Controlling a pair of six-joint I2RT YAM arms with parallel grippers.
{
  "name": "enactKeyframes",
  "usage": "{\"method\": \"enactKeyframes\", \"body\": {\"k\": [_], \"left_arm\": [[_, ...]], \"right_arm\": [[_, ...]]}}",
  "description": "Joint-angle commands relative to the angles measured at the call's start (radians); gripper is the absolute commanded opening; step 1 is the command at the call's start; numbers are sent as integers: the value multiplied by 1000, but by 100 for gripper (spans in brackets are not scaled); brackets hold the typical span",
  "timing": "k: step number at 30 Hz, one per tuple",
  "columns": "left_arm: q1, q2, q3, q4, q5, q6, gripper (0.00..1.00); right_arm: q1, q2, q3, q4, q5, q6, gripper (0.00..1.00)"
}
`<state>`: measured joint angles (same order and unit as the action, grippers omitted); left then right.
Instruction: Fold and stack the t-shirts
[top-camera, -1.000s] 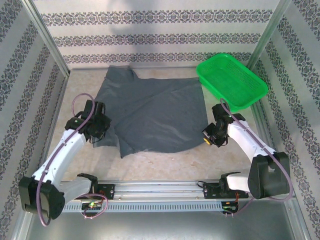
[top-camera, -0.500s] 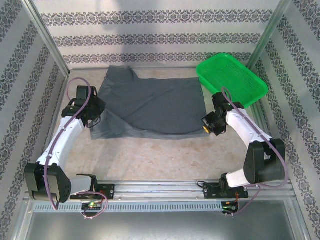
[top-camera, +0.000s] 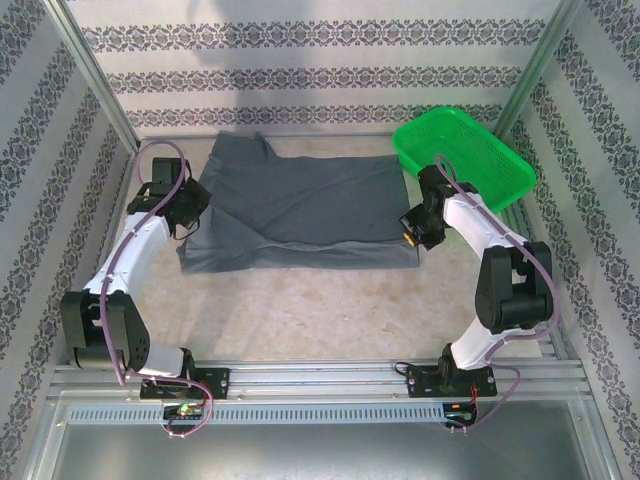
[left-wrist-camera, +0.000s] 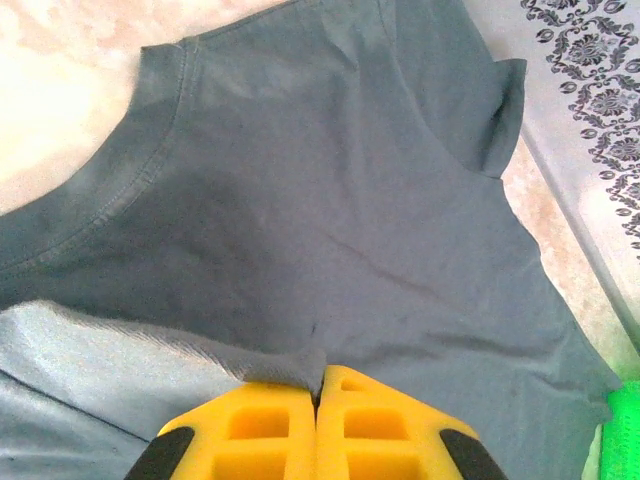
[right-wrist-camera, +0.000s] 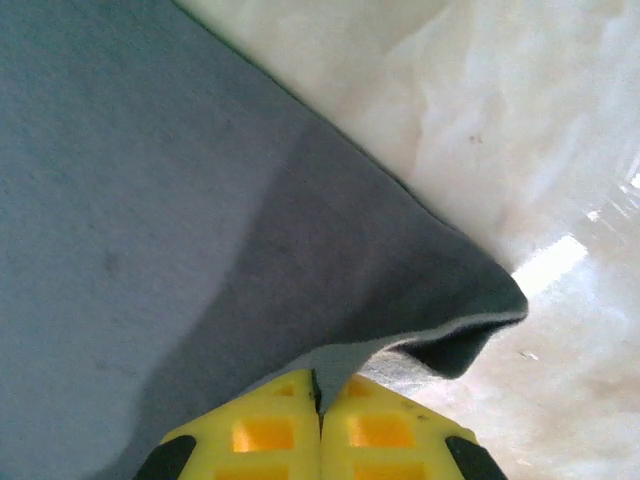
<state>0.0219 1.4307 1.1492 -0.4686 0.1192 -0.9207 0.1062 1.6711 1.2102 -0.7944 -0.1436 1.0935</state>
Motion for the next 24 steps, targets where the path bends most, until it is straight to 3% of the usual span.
{"method": "enactKeyframes", "body": {"k": [1, 24], "left_arm": [[12, 33, 44, 76, 23, 48, 0], [33, 287, 175, 118, 54, 132, 0]], "right_arm": [[-8, 43, 49, -5, 30, -17, 0], [-8, 235, 200, -27, 76, -33, 0]]}}
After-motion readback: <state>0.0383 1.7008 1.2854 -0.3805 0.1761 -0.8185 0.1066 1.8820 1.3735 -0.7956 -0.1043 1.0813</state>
